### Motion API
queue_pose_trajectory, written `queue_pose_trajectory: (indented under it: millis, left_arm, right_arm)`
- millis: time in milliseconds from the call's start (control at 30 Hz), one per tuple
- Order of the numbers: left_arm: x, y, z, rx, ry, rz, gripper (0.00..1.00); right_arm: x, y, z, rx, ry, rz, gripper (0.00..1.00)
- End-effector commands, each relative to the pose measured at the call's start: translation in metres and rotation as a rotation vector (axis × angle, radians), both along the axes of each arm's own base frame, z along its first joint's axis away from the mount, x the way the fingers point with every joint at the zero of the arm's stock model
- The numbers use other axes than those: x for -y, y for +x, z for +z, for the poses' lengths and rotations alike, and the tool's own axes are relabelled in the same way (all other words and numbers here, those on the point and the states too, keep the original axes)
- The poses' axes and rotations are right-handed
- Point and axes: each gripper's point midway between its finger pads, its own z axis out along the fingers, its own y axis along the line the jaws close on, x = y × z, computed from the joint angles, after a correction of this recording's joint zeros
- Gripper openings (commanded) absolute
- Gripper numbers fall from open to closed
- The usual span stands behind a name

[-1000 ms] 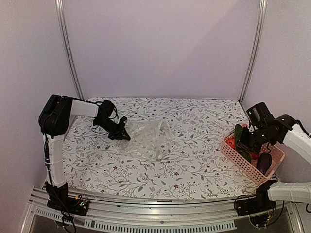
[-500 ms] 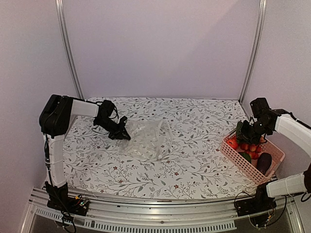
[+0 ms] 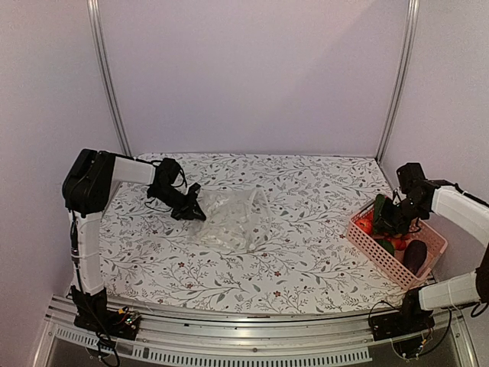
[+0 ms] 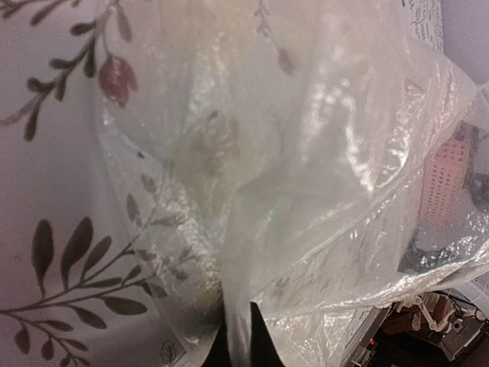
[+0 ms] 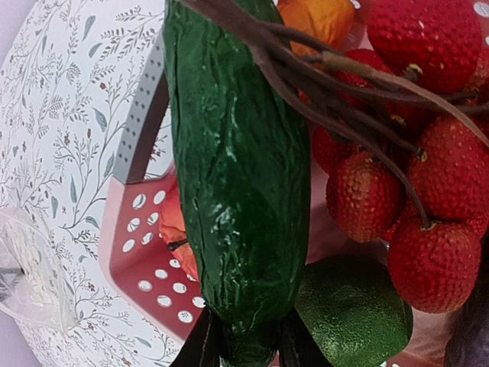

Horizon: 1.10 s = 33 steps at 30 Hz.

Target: Open the zip-top bag and remove the fake food

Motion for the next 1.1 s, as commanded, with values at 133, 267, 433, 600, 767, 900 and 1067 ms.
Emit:
queue_pose_trajectory:
  millis: [133, 267, 433, 600, 767, 900, 1067]
  left_arm:
    - [-0.007, 0.0, -0.011, -0.019, 0.022, 0.006, 0.0]
    - [-0.008, -0.001, -0.01, -0.017, 0.026, 0.01, 0.0]
    - [-0.012, -0.003, -0.008, -0.014, 0.033, 0.018, 0.0]
    - [-0.014, -0.003, -0.003, -0.001, 0.038, 0.025, 0.0]
    - [-0.014, -0.001, 0.01, 0.029, 0.031, 0.032, 0.0]
    - [-0.011, -0.005, 0.023, 0.054, 0.016, 0.027, 0.07]
    - [-0.001, -0.014, 0.045, 0.108, -0.011, -0.015, 0.22]
  right_arm:
    - [0.001, -0.026, -0.007, -0.07, 0.007, 0.018, 0.21]
    - [-0.003, -0.025, -0.001, -0.05, 0.025, 0.034, 0.48]
    - [-0.009, -0.017, 0.015, -0.006, 0.043, 0.081, 0.73]
    - [-0.02, -0.003, 0.042, 0.072, 0.062, 0.177, 0.81]
    - [-0.044, 0.016, 0.082, 0.211, 0.129, 0.295, 0.84]
    - [-0.073, 0.028, 0.105, 0.281, 0.172, 0.379, 0.81]
    - [-0.128, 0.05, 0.126, 0.345, 0.26, 0.494, 0.79]
